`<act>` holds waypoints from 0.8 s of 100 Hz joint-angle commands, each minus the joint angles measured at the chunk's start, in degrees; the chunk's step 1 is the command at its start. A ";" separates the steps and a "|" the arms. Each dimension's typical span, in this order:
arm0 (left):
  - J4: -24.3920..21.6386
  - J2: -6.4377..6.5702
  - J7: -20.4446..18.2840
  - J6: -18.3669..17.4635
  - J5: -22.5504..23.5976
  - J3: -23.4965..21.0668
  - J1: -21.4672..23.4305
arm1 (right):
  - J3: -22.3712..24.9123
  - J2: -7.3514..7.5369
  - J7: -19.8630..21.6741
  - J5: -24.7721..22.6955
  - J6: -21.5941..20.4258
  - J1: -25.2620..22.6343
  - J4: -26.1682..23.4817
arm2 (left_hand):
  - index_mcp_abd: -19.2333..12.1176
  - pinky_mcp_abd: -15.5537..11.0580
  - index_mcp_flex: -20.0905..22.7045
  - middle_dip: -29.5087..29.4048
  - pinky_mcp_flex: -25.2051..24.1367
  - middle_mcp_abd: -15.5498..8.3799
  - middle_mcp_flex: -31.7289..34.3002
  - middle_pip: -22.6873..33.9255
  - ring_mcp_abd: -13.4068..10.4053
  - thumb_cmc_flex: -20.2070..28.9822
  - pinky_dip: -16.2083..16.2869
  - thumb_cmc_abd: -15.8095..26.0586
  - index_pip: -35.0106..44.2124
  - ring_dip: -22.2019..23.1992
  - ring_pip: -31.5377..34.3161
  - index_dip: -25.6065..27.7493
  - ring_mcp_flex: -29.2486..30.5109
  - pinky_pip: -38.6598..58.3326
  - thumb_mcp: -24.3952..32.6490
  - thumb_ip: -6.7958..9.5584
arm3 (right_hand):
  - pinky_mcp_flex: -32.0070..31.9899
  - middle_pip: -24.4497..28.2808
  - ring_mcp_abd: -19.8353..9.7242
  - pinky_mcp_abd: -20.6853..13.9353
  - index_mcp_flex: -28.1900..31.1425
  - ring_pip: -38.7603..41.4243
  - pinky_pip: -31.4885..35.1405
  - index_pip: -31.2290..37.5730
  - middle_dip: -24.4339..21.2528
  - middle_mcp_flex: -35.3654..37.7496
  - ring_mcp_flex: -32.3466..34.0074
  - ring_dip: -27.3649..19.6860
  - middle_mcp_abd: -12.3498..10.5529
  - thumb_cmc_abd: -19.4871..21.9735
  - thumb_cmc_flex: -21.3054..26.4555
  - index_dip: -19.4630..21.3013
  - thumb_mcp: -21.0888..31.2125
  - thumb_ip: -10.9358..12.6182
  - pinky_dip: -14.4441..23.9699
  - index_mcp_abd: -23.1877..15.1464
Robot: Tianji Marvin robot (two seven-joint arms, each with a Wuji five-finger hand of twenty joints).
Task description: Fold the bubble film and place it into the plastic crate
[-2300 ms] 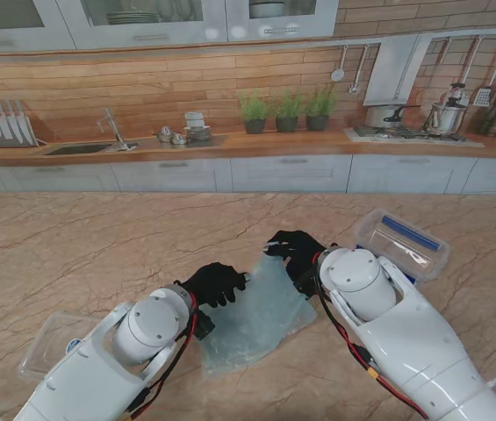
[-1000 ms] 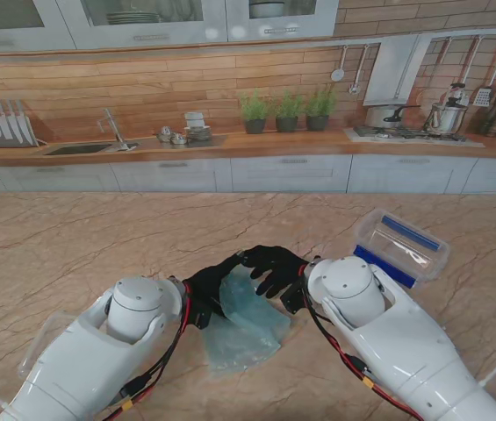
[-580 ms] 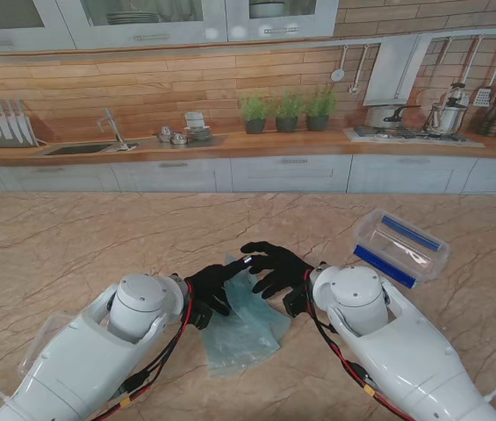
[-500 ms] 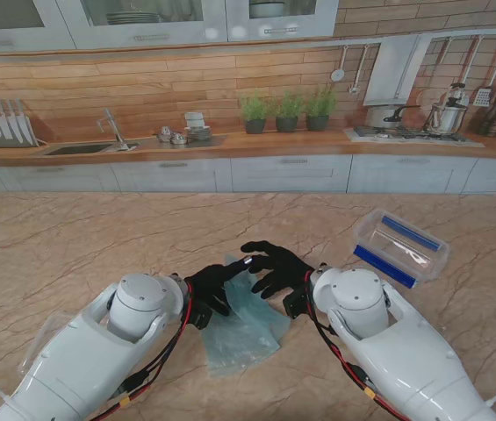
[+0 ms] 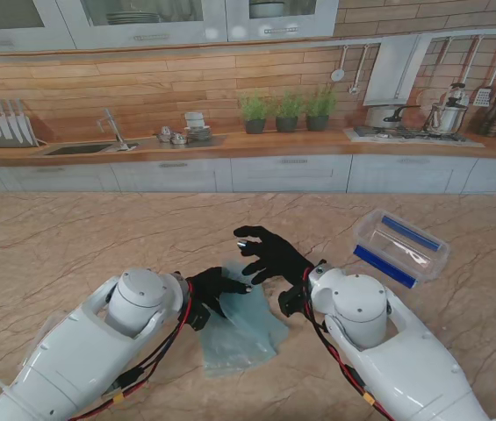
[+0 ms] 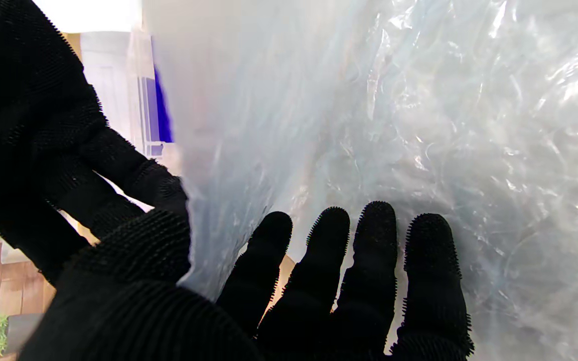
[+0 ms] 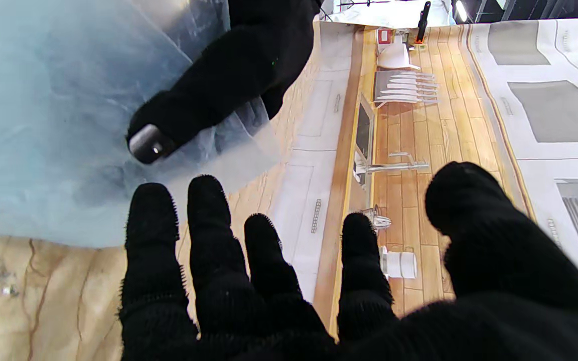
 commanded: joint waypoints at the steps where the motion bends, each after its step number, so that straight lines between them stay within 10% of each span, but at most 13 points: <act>1: 1.01 0.18 -0.13 1.11 0.35 0.51 0.95 | 0.63 0.11 -0.20 0.48 -0.20 -0.64 -1.14 | -2.17 3.56 -0.31 -0.07 -1.06 -1.56 -0.75 1.83 2.71 0.91 0.33 -1.91 -2.10 -1.73 -2.28 0.64 0.24 -6.31 2.46 2.49 | -0.78 -1.01 -1.74 -0.15 0.03 -1.14 -1.18 0.78 -0.82 -0.33 -1.47 -1.07 -1.64 -0.59 -3.02 -0.43 -1.38 -2.13 -0.28 -0.98; 25: 0.50 -0.41 1.77 2.48 -0.03 0.36 1.38 | 2.73 1.04 -1.26 -6.70 0.66 -2.56 -3.95 | -2.87 2.90 0.67 0.77 -0.38 -1.92 0.62 3.55 2.22 3.87 1.08 -0.10 -0.31 -1.24 -0.97 1.82 1.32 -4.76 7.47 4.04 | -2.44 -0.45 -0.25 1.26 0.66 -2.13 -5.14 0.56 -0.62 -0.27 -5.00 -0.98 -1.21 1.13 -1.91 -0.57 -2.45 -1.48 3.31 -0.52; 36: -0.07 -1.14 4.28 3.27 -0.67 -0.34 2.19 | 3.54 1.92 -0.72 -12.16 4.32 -3.74 -6.00 | -3.46 2.41 -0.27 1.07 0.05 -1.78 1.57 4.74 2.57 9.19 2.76 3.31 4.35 -1.11 0.78 3.38 2.05 -1.86 7.08 0.53 | -1.21 0.06 1.85 2.62 0.27 -0.96 -4.88 0.30 -0.38 -0.68 -4.65 -0.46 -0.17 1.96 -1.66 -0.62 -2.54 -1.29 4.77 0.07; 47: -0.50 -2.05 6.60 4.60 -2.72 -1.42 3.05 | 3.99 2.88 0.92 -16.55 8.16 -4.87 -7.74 | -4.17 1.89 -5.39 1.04 -0.59 -1.34 1.69 5.32 3.25 11.31 4.13 5.98 15.62 -0.97 2.24 4.53 1.50 0.30 4.93 0.44 | -0.26 0.92 4.84 3.95 -0.23 1.54 -2.11 0.12 -0.06 -1.21 -4.07 -0.03 0.81 3.28 -1.61 -0.71 -3.05 -1.14 5.25 -0.55; 80: 0.28 -2.00 4.54 4.34 -6.21 -2.22 3.09 | 2.08 3.64 5.15 -14.61 13.76 -4.30 -6.78 | -4.67 1.38 -11.02 -0.11 -3.76 0.01 -2.00 2.83 4.25 2.79 3.36 9.50 19.45 -1.97 0.37 2.88 -2.53 -1.34 3.11 0.46 | -0.97 0.50 7.13 5.34 -2.18 2.71 2.40 -0.36 -0.33 -2.61 -3.77 -0.63 1.21 4.93 -1.64 -1.10 -3.96 -1.01 3.92 -1.59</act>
